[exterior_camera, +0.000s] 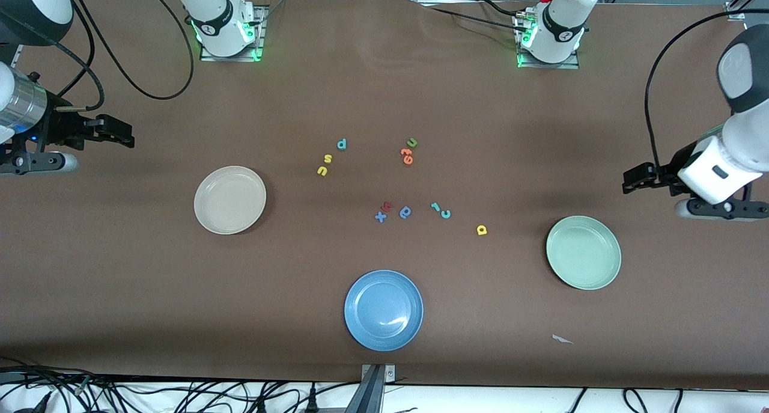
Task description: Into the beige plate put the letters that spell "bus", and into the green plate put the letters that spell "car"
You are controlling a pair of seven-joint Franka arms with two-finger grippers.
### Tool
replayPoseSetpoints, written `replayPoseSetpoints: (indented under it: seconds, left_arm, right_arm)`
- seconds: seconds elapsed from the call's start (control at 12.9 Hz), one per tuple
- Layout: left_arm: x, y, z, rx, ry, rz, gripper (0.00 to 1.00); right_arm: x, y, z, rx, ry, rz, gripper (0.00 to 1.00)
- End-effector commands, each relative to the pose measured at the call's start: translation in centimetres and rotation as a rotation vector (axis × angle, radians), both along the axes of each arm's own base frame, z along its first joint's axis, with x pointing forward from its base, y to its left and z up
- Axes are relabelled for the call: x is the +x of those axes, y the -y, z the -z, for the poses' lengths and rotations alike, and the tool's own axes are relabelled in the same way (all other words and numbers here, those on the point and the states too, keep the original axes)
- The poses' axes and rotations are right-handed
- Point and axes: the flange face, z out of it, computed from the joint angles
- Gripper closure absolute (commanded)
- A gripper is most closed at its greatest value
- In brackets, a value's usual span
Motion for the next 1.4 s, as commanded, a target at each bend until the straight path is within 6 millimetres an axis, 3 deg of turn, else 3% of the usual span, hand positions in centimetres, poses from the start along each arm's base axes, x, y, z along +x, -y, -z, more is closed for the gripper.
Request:
replayPoseSetpoints:
  seconds: [0.0,0.15,0.31,0.47,0.62,0.78,1.01,1.08,1.16,1.32]
  left_arm:
    - [1.1,4.8,4.3,0.042,-0.046,-0.019,0.0]
    - [2.0,10.7,9.0,0.055,-0.03,-0.075,0.0]
    - [2.3,15.3,12.6,0.041,-0.023,-0.071,0.0]
    - [3.2,18.0,17.8,-0.081,-0.01,-0.128,0.0]
    - [2.8,21.6,22.7,-0.075,0.013,-0.168,0.0]
    - [2.9,23.0,26.1,-0.071,0.054,-0.201,0.0]
    - [2.5,23.9,28.6,-0.062,0.057,-0.19,0.0]
    - [2.4,23.9,29.7,-0.059,0.068,-0.19,0.0]
    - [2.1,24.2,30.1,-0.056,0.061,-0.181,0.03]
    - [1.6,24.3,30.6,-0.04,0.049,-0.167,0.14]
  right_arm:
    - [0.0,0.1,-0.4,0.017,-0.004,0.016,0.0]
    - [0.0,0.1,-0.4,0.017,-0.004,0.019,0.0]
    - [-0.1,0.0,-0.2,0.018,-0.015,0.019,0.0]
    - [0.1,-0.3,0.5,0.042,-0.03,0.019,0.0]
    - [0.4,-0.6,1.2,0.044,-0.042,0.008,0.0]
    - [0.4,-0.7,1.2,0.044,-0.041,0.005,0.0]
    - [0.8,-0.2,2.4,0.043,-0.065,0.007,0.0]
    - [1.3,-0.1,4.1,0.043,-0.1,0.008,0.0]
    - [1.4,0.2,4.4,0.047,-0.108,-0.013,0.0]
    - [1.5,0.2,6.9,0.055,-0.156,-0.032,0.0]
